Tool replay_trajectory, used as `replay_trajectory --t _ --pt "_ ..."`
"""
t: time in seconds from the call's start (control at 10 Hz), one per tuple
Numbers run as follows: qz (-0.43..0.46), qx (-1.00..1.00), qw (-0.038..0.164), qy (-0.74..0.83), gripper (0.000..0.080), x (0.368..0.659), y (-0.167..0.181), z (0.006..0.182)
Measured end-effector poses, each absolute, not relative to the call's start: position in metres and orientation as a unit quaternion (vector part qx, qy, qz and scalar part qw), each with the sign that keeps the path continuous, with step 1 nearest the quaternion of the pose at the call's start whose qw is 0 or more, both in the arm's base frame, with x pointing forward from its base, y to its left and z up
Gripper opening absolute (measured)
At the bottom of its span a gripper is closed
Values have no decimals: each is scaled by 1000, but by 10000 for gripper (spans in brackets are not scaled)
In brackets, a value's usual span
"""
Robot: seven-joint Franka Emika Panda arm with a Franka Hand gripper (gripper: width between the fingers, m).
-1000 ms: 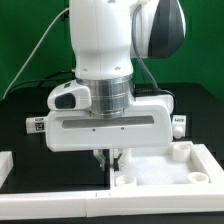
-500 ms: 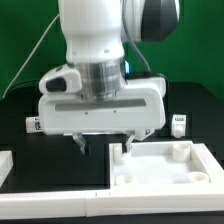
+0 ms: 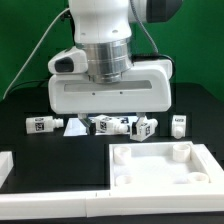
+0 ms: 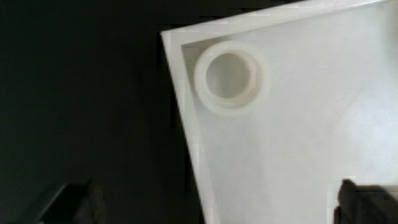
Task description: Assemble one leg
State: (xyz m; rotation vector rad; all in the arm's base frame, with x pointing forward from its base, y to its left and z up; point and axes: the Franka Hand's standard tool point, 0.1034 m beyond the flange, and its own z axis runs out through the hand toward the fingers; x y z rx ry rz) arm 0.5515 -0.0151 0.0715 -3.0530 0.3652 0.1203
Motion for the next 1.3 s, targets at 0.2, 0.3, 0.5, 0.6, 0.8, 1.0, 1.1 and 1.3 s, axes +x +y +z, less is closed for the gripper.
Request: replay_trajectory --t 0.2,0.3,0.5,0.6,0.8,1.0,1.1,1.3 --pt "42 -982 33 180 649 551 -12 71" --pt "46 -973 38 224 649 540 -3 67" --pt "60 -955 46 287 649 508 26 69" --pt "59 -956 46 283 649 503 39 77" --pt "63 -958 49 274 649 504 36 74" --pt "100 -957 55 266 649 496 35 73" --pt "155 -946 74 274 649 481 33 69" --pt "242 -926 102 271 649 456 34 63"
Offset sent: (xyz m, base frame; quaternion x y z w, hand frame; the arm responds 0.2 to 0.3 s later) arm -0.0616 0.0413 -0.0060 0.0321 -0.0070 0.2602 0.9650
